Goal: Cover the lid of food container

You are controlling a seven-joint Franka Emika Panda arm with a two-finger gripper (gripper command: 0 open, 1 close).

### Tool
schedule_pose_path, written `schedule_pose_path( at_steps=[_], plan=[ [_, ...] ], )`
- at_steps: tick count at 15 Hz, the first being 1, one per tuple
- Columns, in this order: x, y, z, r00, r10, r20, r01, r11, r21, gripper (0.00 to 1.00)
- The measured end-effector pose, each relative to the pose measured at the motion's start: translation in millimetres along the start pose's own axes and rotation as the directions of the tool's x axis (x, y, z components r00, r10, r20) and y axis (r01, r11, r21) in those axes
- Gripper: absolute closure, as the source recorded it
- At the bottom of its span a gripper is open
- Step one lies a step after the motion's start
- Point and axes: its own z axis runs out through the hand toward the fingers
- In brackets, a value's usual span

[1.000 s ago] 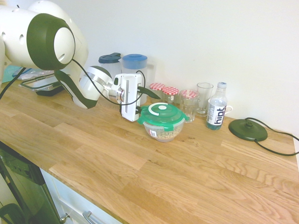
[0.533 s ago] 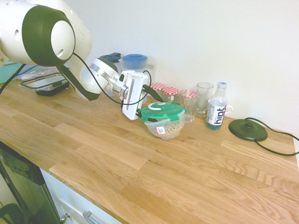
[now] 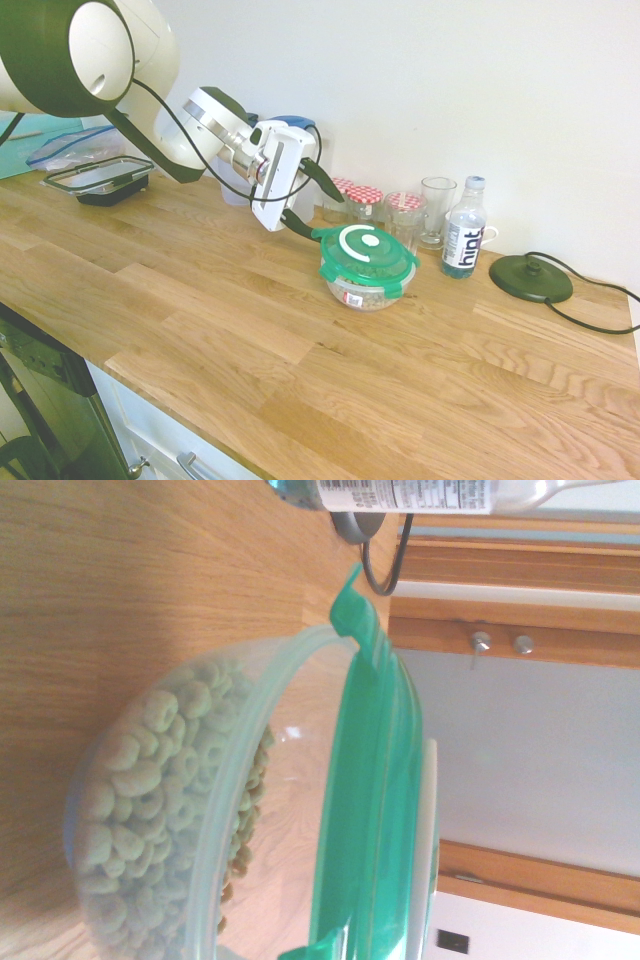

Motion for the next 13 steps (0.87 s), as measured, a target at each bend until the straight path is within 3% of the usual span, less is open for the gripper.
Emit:
schedule_pose_path(
  at_steps=[3, 7, 10, 13],
  plan=[
    [3.8, 23.2, -14.7, 0.988, -0.048, 0.15, 0.032, 0.994, 0.108, 0.0],
    [7.2, 71.8, -40.0, 0.927, -0.125, 0.353, 0.025, 0.961, 0.275, 0.0],
    [-7.7, 94.2, -29.5, 0.87, -0.156, 0.467, -0.057, 0.91, 0.411, 0.0],
    [-20.3, 118.6, -17.4, 0.838, -0.186, 0.513, -0.147, 0.828, 0.541, 0.0]
  ],
)
